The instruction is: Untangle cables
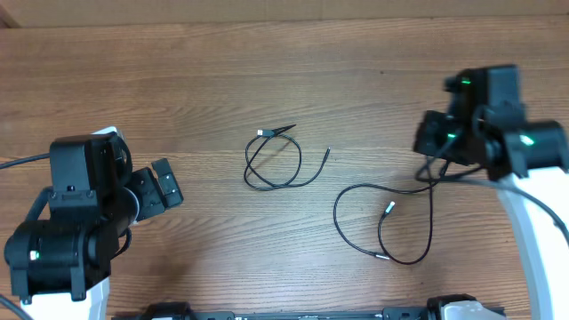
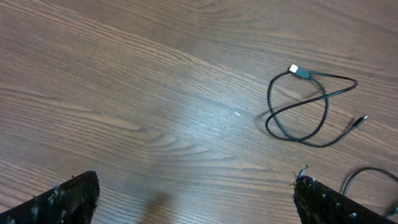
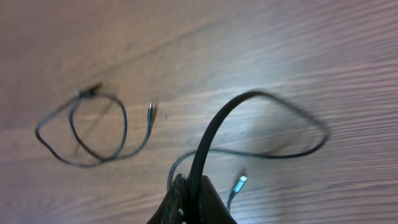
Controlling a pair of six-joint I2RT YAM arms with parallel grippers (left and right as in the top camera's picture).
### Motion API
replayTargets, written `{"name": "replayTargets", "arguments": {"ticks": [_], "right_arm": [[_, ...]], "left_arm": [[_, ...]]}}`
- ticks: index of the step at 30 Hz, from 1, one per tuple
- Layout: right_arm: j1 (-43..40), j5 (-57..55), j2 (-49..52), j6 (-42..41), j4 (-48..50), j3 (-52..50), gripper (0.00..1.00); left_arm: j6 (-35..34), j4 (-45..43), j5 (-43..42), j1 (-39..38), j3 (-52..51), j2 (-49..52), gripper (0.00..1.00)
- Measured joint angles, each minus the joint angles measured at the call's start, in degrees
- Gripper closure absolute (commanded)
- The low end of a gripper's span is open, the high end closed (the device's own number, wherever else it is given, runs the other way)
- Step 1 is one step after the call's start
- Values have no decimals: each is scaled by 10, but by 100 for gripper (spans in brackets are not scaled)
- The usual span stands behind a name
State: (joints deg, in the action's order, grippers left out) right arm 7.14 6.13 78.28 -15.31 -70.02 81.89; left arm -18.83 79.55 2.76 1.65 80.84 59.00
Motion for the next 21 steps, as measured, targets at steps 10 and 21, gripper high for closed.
{"name": "replayTargets", "arguments": {"ticks": [10,21], "right_arm": [[64,1,95,-42,-41,0,95],[106,1,99,-55,-53,0,76]], "left_arm": [[0,0,0,0,0,37,0],[0,0,0,0,0,90,1]]}}
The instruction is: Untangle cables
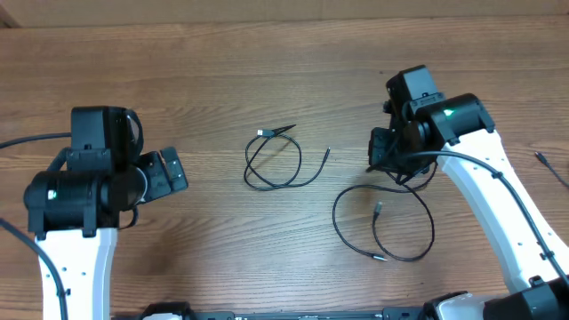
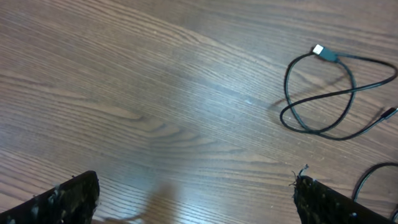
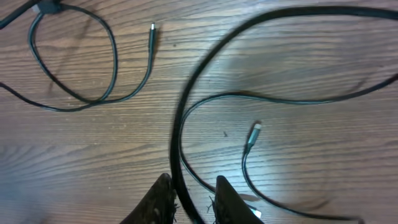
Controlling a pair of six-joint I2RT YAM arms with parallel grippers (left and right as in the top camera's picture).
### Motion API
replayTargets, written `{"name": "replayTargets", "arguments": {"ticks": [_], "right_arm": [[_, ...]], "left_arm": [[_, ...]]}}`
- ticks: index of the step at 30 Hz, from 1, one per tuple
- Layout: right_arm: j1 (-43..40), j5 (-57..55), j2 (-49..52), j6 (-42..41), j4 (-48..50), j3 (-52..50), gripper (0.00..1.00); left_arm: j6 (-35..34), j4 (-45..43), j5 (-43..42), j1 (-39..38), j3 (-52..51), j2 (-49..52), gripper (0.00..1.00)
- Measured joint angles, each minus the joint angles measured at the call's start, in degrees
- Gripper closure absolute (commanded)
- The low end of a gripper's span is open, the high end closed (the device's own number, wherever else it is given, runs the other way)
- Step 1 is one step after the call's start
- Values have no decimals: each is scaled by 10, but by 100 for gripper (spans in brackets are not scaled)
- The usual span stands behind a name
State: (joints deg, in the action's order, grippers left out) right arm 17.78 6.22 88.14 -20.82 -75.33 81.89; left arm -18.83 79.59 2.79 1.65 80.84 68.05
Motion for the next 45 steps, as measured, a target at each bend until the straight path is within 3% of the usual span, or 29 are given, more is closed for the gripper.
{"name": "replayTargets", "arguments": {"ticks": [10,13,21,33,39,45], "right_arm": [[0,-7,0,-3,1,0,23],[-2,-23,0,-6,-24,12,0],[-5,-63,-14,-5,-78,154,0],[-5,-92,-226,-74,-149,186,0],[-5,-107,-305,-136,-147,116,0],[-5,-98,-292,-166,-118,-3,0]], "left_arm": [[0,34,0,0,0,28,0],[0,44,0,0,0,28,0],[41,61,-5,0,1,27,0],[55,26,-18,0,1,-104,0],[55,22,-18,0,4,-139,1],[55,23,-18,0,4,-126,0]]}}
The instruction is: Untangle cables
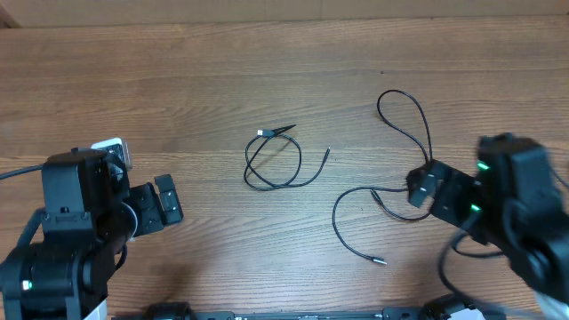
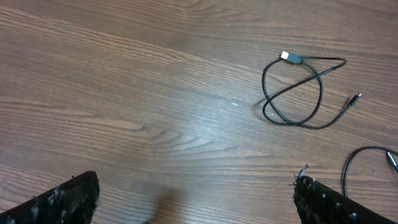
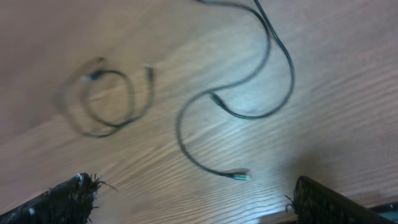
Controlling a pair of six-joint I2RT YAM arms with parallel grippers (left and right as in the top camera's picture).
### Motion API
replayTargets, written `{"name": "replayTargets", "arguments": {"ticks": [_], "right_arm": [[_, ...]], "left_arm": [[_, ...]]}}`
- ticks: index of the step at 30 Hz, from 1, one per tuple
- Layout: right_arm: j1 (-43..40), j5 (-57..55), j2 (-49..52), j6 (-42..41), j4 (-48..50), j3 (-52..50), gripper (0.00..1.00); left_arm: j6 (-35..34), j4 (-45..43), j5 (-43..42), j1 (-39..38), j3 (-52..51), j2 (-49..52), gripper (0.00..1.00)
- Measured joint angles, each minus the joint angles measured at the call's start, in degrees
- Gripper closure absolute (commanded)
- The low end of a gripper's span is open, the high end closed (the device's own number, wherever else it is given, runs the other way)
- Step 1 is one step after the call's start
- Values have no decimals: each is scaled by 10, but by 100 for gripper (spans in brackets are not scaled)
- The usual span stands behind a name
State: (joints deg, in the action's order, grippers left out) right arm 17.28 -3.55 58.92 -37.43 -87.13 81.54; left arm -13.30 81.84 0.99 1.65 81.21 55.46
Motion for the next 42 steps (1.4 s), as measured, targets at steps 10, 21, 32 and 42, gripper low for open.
{"name": "replayTargets", "arguments": {"ticks": [10,21,32,42], "right_arm": [[-19,-144,101,-14,209,-129,0],[-152,-126,285,48,280,-133,1],[-203,-4,364,205,327,-134,27],[-207,1,450,223,361,-134,43]], "left_arm": [[0,0,0,0,0,7,0],[0,0,0,0,0,12,1],[0,0,0,0,0,12,1],[0,0,0,0,0,12,0]]}}
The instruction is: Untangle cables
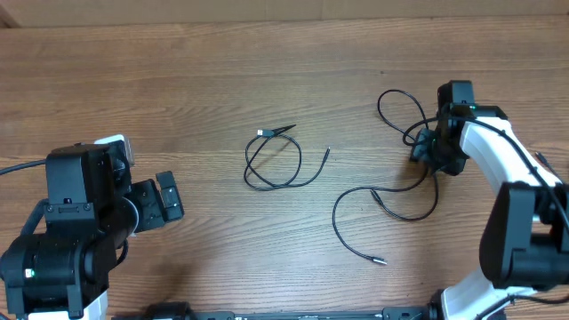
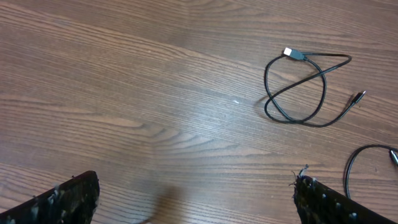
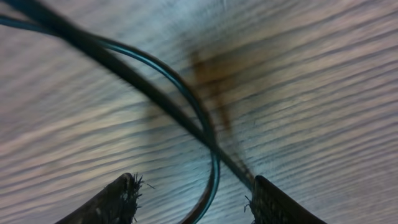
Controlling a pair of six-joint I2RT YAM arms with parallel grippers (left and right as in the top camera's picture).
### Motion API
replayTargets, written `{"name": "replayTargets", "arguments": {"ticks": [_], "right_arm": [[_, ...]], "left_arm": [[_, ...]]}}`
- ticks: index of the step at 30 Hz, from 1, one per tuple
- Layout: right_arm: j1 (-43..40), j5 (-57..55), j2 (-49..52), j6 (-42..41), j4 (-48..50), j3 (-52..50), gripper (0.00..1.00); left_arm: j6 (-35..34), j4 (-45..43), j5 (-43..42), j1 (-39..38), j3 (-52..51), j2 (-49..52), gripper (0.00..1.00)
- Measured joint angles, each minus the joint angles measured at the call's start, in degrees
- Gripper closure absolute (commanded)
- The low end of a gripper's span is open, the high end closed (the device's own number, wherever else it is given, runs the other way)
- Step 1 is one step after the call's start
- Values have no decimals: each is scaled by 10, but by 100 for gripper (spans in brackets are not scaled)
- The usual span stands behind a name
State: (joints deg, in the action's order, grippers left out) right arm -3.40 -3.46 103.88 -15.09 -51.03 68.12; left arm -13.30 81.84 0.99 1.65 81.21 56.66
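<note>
A short black cable (image 1: 272, 161) lies coiled at the table's middle, also seen in the left wrist view (image 2: 297, 92). A longer black cable (image 1: 402, 199) runs from a loop at the back right to a plug near the front. My right gripper (image 1: 426, 148) sits low over that cable just below the loop. In its wrist view the right gripper (image 3: 199, 202) is open, and two crossing strands of the cable (image 3: 210, 155) lie between its fingers (image 3: 118, 200). My left gripper (image 2: 196, 205) is open over bare wood at the left (image 1: 165, 204), holding nothing.
The wooden table (image 1: 204, 80) carries only the two cables. The long cable's free plug (image 1: 379, 260) lies near the front edge. Its other end (image 2: 393, 157) shows at the right edge of the left wrist view.
My right gripper was open and high over the front right; now it is farther back, down at the table, straddling the long cable below its loop. The left arm barely shifted.
First my right gripper was shut on the long cable at the far right, then still held it nearer the middle. After that the cable lay let go with a loop at the back, gripper open and away. Now the gripper is low over it, open.
</note>
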Motion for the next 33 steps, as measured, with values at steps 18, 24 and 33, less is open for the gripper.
{"name": "replayTargets", "arguments": {"ticks": [18,24,33], "right_arm": [[-8,7,-15,8,114,-109,94],[-14,94,-35,4,128,-143,96],[-14,311,-32,-11,169,-188,96]], "left_arm": [[0,0,0,0,0,0,0],[0,0,0,0,0,0,1],[0,0,0,0,0,0,1]]}}
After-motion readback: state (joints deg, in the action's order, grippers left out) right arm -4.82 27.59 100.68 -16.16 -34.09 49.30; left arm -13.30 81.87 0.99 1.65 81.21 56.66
